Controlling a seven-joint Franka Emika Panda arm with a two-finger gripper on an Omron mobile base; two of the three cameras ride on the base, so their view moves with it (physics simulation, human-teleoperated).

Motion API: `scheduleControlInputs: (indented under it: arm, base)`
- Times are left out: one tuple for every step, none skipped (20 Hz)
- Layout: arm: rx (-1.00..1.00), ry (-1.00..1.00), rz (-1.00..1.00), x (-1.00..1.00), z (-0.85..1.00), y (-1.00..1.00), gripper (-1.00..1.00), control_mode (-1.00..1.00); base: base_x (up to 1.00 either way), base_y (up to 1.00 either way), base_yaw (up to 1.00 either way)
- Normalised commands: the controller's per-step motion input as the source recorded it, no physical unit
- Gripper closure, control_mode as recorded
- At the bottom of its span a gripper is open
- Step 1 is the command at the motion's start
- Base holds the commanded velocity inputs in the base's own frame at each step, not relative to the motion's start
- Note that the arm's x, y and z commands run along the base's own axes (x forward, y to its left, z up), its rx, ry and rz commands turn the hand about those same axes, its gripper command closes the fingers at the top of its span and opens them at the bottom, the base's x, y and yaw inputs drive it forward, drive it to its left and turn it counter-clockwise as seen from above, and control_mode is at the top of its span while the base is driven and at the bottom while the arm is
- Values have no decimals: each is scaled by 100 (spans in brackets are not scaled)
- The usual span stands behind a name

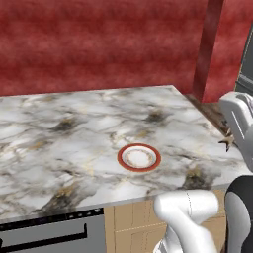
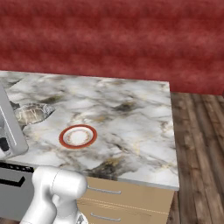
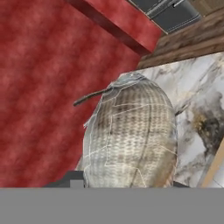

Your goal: Place the fish on the bottom rack of the oven, and slide the tray back inside. Close the oven door.

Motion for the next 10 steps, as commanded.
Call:
scheduleControlInputs:
  arm:
    - [0,9,0,-8,0,0,100,-100]
    - [0,0,0,0,0,0,100,100]
    - [0,0,0,0,0,0,100,100]
    - [0,0,0,0,0,0,100,100]
    - [0,0,0,0,0,0,100,100]
    - [0,0,0,0,0,0,100,100]
    - [0,0,0,0,0,0,100,100]
    - [0,0,0,0,0,0,100,100]
    - [0,0,0,0,0,0,100,100]
    - [0,0,0,0,0,0,100,100]
  base:
    - [0,0,0]
    - [0,0,0]
    - [0,2,0]
    - [32,1,0]
    - [55,4,0]
    - [60,0,-1]
    - [71,0,-1]
    - [84,0,-3]
    - [76,0,-4]
    - [68,0,-8]
